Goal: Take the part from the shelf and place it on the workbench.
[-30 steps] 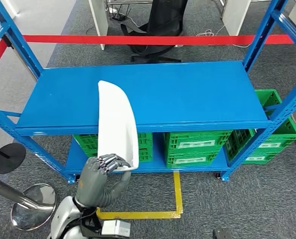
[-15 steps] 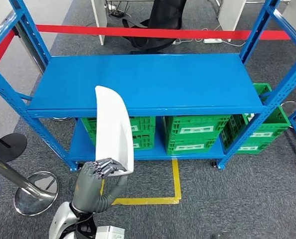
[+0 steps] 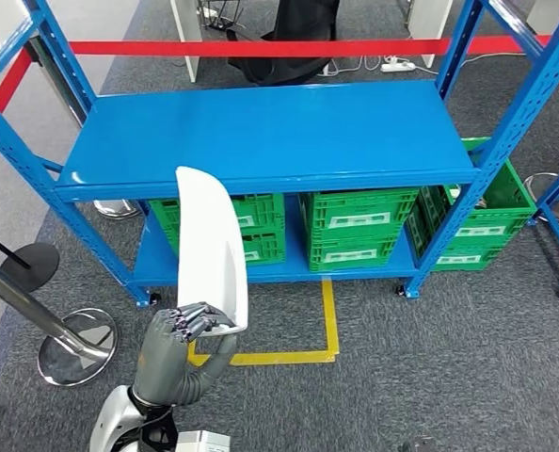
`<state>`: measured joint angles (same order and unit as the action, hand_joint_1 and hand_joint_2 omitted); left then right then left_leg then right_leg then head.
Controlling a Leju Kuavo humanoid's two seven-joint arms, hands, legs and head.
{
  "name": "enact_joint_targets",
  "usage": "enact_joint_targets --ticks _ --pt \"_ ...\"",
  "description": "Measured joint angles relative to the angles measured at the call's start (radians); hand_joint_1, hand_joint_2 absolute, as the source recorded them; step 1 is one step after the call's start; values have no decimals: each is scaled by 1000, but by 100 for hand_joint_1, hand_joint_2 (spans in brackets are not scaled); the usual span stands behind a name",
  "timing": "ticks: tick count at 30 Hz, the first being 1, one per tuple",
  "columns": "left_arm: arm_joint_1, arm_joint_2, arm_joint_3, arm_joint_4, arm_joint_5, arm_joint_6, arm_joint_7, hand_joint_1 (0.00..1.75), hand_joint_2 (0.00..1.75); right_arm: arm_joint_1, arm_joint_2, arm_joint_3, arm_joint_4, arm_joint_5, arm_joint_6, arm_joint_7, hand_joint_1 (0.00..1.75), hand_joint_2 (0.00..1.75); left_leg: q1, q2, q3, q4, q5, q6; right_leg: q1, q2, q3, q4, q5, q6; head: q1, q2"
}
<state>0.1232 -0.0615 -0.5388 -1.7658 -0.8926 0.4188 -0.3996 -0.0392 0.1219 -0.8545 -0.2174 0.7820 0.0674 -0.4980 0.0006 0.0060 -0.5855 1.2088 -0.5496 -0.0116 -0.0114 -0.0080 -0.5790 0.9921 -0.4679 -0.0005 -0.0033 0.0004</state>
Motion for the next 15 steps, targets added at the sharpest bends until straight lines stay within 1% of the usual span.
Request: enact_joint_targets --ticks 1,2,3,4,5,6,7,8,9,10,11,12,13,14,15 --pt "-2 -1 0 0 1 0 0 175 175 0 -2 0 0 0 3 0 0 0 -2 -2 53 -78 13 8 1 1 -11 2 8 3 0 0" --pt "-4 -2 0 0 2 0 0 175 175 0 -3 -1 0 -1 5 1 0 0 -4 -5 103 -154 15 15 2 3 -18 4 17 7 1 0" --pt "-6 -3 0 0 2 0 0 175 175 0 -3 -2 0 -1 5 1 0 0 -6 -7 134 -209 9 21 2 4 -23 4 26 13 1 0" --pt "-7 -4 0 0 2 0 0 175 175 0 -4 -3 0 -1 5 1 0 0 -10 -8 148 -239 2 26 0 4 -27 2 35 21 1 0" --pt "-7 -4 0 0 2 0 0 175 175 1 -4 -4 0 -1 6 1 0 0 -12 -8 148 -251 5 30 -1 4 -30 0 46 29 1 0" --pt "-8 -5 1 0 2 0 0 175 175 3 -5 -4 0 -1 6 1 0 0 -12 -6 139 -253 15 35 -3 5 -35 -2 49 36 1 0" --pt "-9 -6 1 0 2 1 1 175 175 4 -6 -5 0 -1 6 1 0 0 -11 -4 129 -256 27 41 -4 5 -42 4 38 41 2 0" --pt "-10 -7 1 1 2 1 1 175 175 6 -8 -5 0 -1 6 1 0 0 -9 -2 116 -259 40 48 -5 6 -55 27 5 45 4 0" --pt "-10 -8 1 1 2 1 1 175 175 6 -9 -6 0 -1 6 1 0 0 -8 0 102 -260 53 54 -5 7 -72 72 -44 48 6 0" --pt "-11 -9 1 2 2 1 2 175 175 6 -10 -6 0 -1 6 1 0 0 -10 1 85 -259 65 58 -5 7 -91 134 -98 52 9 0" --pt "-11 -9 1 2 3 1 2 175 175 6 -10 -6 0 -1 6 1 0 0 -12 2 69 -257 78 60 -5 7 -107 205 -139 55 10 0" --pt "-11 -9 1 4 3 1 3 175 175 6 -11 -6 0 -1 6 1 0 0 -13 3 52 -255 89 60 -5 7 -114 262 -155 56 10 0" --pt "-11 -9 1 5 3 1 3 175 175 6 -12 -6 0 -1 6 1 0 0 -15 4 35 -251 100 60 -4 7 -107 291 -145 57 10 0" --pt "-11 -10 1 6 3 1 3 175 175 6 -12 -7 0 -1 6 1 0 0 -15 4 17 -247 110 59 -4 7 -83 285 -117 56 10 0" --pt "-11 -10 2 7 5 1 3 175 175 6 -13 -7 0 -1 6 1 0 0 -16 4 2 -242 119 57 -3 7 -41 243 -87 54 10 0"
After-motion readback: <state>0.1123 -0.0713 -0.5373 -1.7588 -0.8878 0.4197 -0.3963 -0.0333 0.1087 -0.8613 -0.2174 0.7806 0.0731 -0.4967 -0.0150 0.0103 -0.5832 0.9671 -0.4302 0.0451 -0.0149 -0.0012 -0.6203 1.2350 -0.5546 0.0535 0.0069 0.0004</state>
